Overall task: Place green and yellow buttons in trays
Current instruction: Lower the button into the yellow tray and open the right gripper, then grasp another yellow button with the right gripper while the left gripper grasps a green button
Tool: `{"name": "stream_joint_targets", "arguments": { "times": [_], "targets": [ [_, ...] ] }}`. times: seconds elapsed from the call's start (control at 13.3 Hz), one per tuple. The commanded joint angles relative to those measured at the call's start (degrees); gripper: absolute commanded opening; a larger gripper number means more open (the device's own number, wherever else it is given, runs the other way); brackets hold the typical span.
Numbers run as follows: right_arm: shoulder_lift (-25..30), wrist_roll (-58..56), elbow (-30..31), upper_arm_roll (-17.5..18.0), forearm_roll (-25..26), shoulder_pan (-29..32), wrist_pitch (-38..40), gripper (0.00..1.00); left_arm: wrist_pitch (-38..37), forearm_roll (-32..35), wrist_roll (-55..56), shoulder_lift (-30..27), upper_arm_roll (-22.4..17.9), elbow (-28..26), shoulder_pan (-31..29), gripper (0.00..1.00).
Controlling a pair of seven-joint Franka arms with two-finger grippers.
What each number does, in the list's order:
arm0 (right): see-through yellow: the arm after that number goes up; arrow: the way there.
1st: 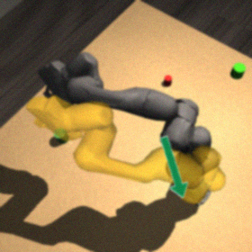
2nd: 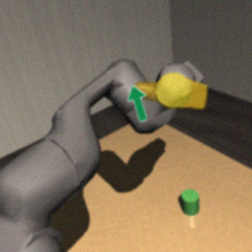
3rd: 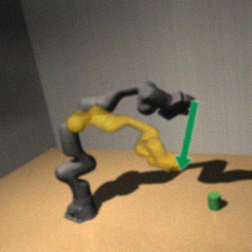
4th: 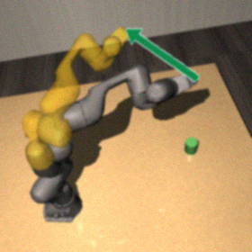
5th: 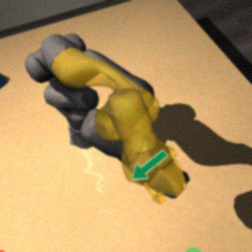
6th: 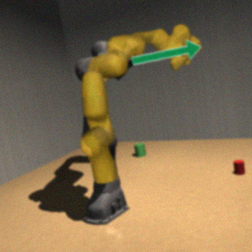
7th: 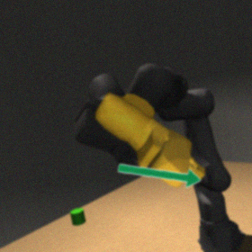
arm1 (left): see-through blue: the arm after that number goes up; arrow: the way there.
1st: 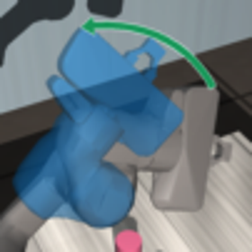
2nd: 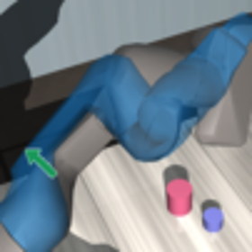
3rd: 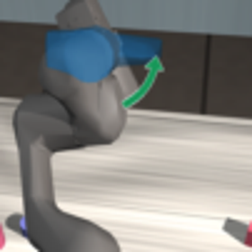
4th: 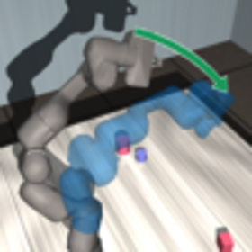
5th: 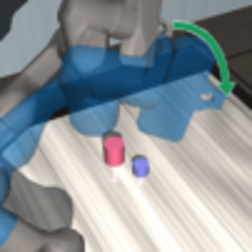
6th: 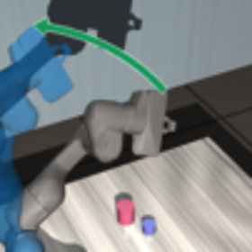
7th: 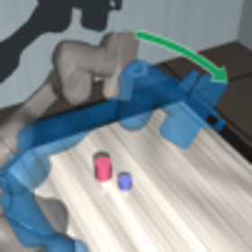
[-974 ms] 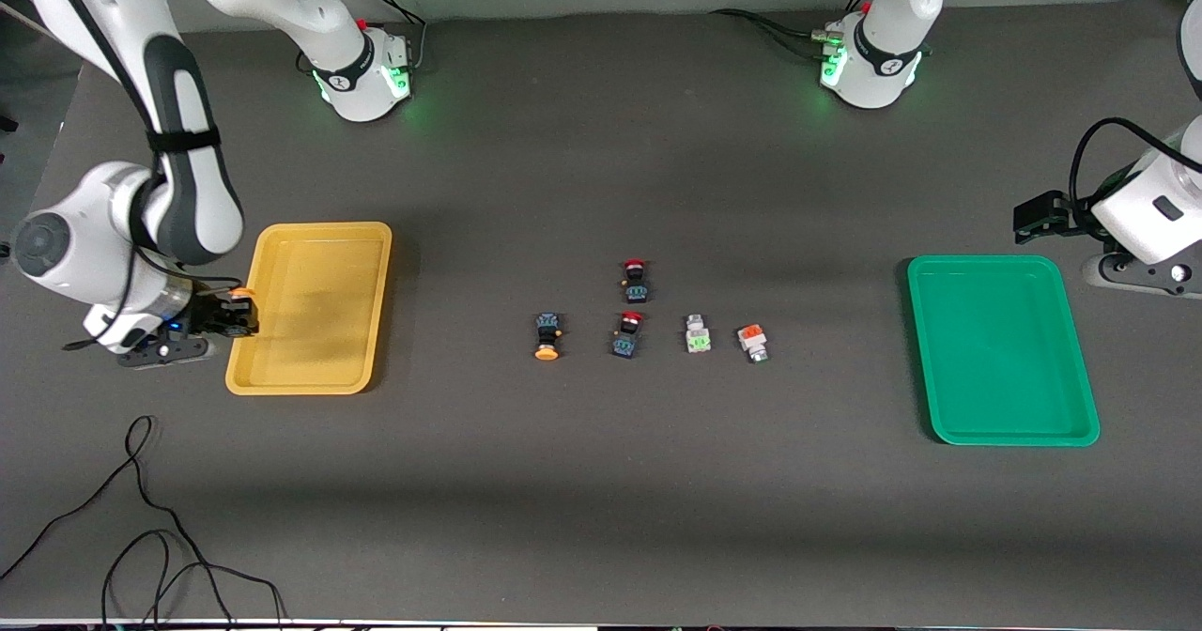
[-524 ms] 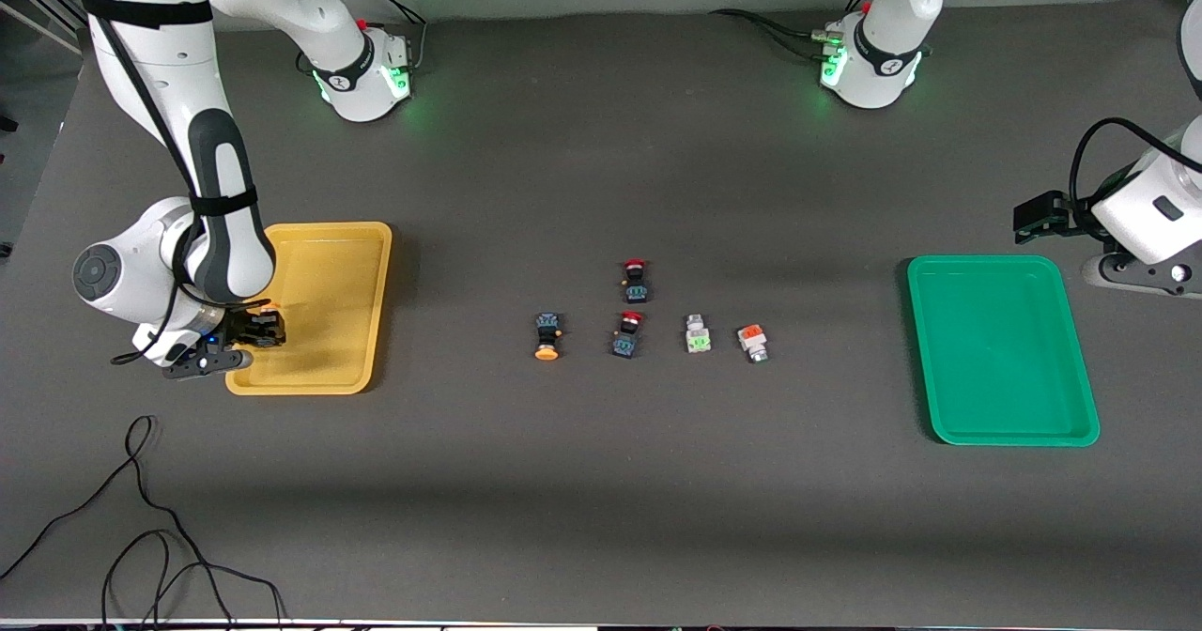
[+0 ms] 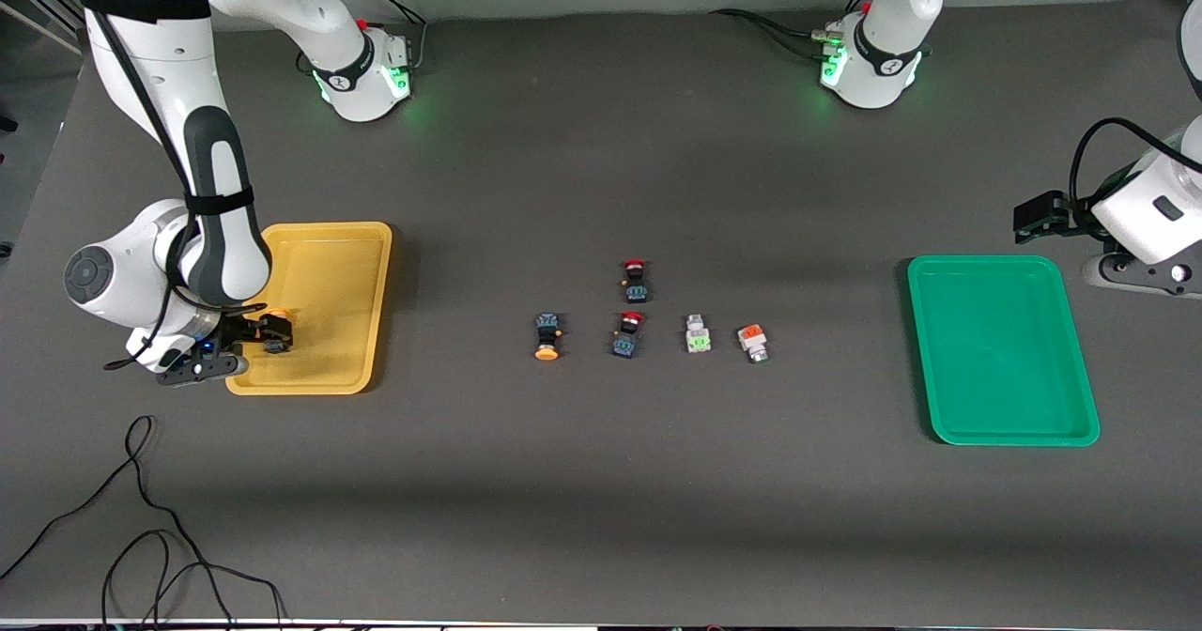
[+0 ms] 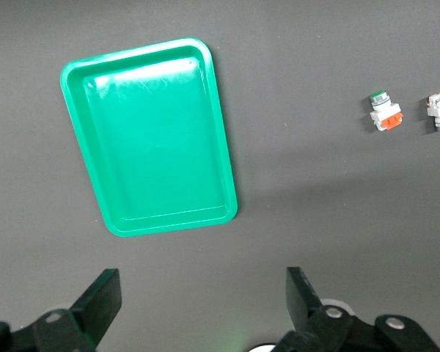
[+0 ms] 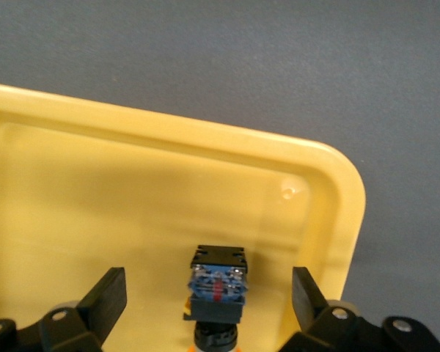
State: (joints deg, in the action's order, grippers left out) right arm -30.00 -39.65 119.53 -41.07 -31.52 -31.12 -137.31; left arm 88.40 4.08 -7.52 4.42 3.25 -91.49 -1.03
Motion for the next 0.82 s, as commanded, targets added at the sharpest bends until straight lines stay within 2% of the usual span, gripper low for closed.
{"name": "stream_joint_targets", "arguments": {
  "times": [0.0,0.22,0.45,0.75],
  "targets": [
    [1.78,2.46,-4.98,-2.68,1.88,-0.87,7.81,1.00,-0.50,-0.04,-0.22,0.24,-0.44,1.05,0.50,1.00],
    [2.40,8.87,-18.23,-5.24,10.75,-1.40,24.39,1.00,-0.50,-0.04,-0.22,0.24,-0.44,1.05,0.50,1.00],
    [2.49,10.20,-28.97,-7.09,11.65,-1.40,36.64,1.00,-0.50,-0.04,-0.13,0.24,-0.44,1.05,0.50,1.00],
    [2.49,16.95,-37.77,-6.65,13.67,-2.36,44.74,1.00,-0.50,-0.04,-0.22,0.24,-0.44,1.05,0.50,1.00]
  ]
}}
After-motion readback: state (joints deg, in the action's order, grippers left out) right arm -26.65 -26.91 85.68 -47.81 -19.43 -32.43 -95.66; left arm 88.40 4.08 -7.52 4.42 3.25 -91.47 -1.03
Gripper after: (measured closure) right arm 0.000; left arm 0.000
